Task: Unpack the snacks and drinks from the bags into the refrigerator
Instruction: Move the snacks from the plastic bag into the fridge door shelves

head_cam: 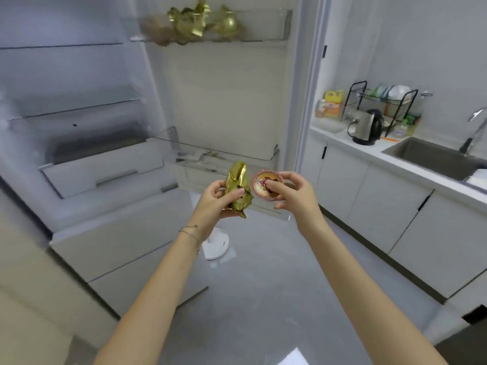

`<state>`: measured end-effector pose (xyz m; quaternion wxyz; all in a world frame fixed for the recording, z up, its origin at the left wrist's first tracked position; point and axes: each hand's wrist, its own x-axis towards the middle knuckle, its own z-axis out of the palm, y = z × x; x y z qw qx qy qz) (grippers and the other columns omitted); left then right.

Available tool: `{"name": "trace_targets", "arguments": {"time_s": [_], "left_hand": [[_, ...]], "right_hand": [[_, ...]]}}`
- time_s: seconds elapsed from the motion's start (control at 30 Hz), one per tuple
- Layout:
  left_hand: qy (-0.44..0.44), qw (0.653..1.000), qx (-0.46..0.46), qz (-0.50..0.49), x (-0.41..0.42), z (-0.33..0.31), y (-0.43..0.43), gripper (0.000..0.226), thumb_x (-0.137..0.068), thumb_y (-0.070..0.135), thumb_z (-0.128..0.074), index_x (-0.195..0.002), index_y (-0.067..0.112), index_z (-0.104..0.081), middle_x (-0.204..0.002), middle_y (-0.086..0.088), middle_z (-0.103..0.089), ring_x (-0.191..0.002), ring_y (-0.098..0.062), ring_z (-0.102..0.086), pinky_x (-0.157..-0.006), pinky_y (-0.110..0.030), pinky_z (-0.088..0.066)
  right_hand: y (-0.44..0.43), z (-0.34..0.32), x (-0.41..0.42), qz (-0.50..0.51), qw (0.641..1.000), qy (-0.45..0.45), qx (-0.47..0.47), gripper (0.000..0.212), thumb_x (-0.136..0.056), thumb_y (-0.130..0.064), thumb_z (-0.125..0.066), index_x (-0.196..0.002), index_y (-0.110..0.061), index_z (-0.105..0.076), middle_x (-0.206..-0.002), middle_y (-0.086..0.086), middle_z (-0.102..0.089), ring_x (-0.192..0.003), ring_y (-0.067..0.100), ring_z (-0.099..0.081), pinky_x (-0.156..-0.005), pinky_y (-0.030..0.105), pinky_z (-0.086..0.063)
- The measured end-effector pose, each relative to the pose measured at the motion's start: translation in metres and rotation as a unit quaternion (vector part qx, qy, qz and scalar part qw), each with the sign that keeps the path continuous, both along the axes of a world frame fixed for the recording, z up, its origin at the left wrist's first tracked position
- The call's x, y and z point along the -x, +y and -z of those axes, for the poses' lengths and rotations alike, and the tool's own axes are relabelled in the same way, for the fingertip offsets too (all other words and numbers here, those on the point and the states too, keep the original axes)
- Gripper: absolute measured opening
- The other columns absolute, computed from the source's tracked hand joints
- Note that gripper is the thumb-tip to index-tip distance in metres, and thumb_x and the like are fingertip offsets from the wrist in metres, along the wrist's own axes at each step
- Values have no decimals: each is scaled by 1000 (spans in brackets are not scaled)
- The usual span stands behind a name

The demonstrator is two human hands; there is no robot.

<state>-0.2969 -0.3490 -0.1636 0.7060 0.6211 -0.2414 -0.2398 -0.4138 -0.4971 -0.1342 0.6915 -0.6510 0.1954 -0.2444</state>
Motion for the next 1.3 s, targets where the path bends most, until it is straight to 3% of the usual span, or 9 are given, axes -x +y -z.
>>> {"name": "trace_targets", "arguments": {"time_s": [0.23, 0.5, 0.67, 0.83, 1.1, 1.3], "left_hand": [[-27, 997, 38, -53, -58, -38, 47, 23, -86, 15, -68, -104, 10, -56, -92, -6, -70, -85, -21, -69, -68, -35, -59], [-94, 991, 78, -63, -111, -100, 32, 25, -87, 16, -67, -109, 9, -59, -92, -5, -73, -87, -22, -71, -67, -34, -58], [-128, 982, 120, -63, -140, -135, 19, 27, -88, 17, -66, -112, 7, -59, -102, -11, -70, -94, -28, -69, -79, -43, -59], [-157, 972, 168, -39, -164, -166, 15, 37, -79, 26, -68, -109, 7, -60, -99, -12, -70, -88, -30, -68, -72, -39, -59], [-209, 957, 201, 27, -219, -204, 18, 35, -84, 25, -67, -112, 4, -60, -102, -18, -69, -86, -31, -68, -69, -37, -58], [-247, 940, 227, 56, -242, -253, 22, 35, -81, 26, -66, -108, 5, -60, -92, -8, -70, -86, -24, -69, -67, -32, -58]], "right_hand": [[39, -49, -72, -40, 998, -40, 15, 25, -84, -12, -72, -107, -6, -64, -81, 4, -69, -57, 7, -62, -56, 20, -55], [28, -103, -133, -49, 991, -110, 50, 22, -83, -13, -74, -102, -7, -64, -74, 2, -71, -59, 11, -62, -59, 23, -57], [17, -142, -157, -55, 986, -149, 56, 20, -83, -12, -73, -99, -5, -65, -66, 3, -70, -55, 12, -62, -61, 23, -59], [19, -171, -176, -44, 978, -190, 72, 20, -84, -12, -73, -100, -4, -64, -69, 3, -72, -56, 13, -63, -60, 24, -57], [42, -210, -205, 6, 964, -228, 138, 24, -83, -13, -74, -103, -3, -65, -83, 10, -74, -68, 16, -70, -64, 28, -59], [44, -247, -212, 67, 950, -251, 173, 24, -83, -14, -74, -103, -6, -64, -82, 9, -75, -76, 25, -73, -70, 34, -61]]}}
